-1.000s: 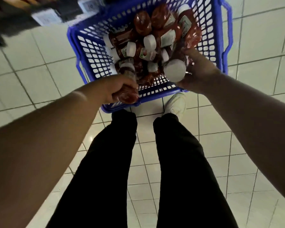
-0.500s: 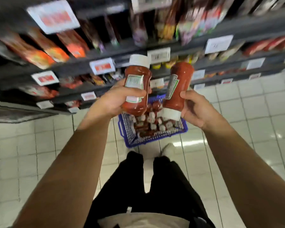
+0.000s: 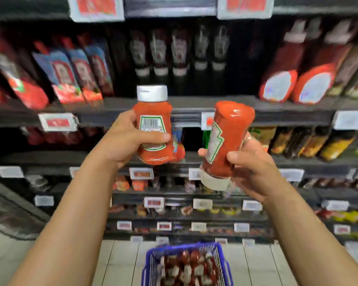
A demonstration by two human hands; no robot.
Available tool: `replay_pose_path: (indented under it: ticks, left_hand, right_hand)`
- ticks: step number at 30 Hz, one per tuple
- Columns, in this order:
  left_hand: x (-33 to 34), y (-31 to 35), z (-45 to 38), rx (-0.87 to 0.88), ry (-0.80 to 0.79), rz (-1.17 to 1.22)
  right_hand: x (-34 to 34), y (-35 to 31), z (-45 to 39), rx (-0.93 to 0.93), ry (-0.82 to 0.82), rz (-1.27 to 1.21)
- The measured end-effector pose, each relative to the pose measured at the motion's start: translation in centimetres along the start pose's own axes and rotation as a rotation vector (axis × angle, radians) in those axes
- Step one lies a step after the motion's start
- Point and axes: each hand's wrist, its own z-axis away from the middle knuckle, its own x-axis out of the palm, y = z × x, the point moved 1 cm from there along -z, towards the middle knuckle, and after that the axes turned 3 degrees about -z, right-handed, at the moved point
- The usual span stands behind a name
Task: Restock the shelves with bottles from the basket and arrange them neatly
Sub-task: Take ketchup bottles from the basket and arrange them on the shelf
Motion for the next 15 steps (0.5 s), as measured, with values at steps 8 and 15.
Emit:
replay_pose_path:
  ticks: [8,15]
  left_hand:
    - [-5.2,2.6,-6.8,0.071,0.138,-0.045]
    - [-9.4,1.7,-11.5,0.051,0.101,-0.08]
  right_hand:
    - [4.8,-4.1,-10.3,-0.139,0.133,0.266]
    - [6.9,-2.8,-20.5,-0.192,0.317,0.39]
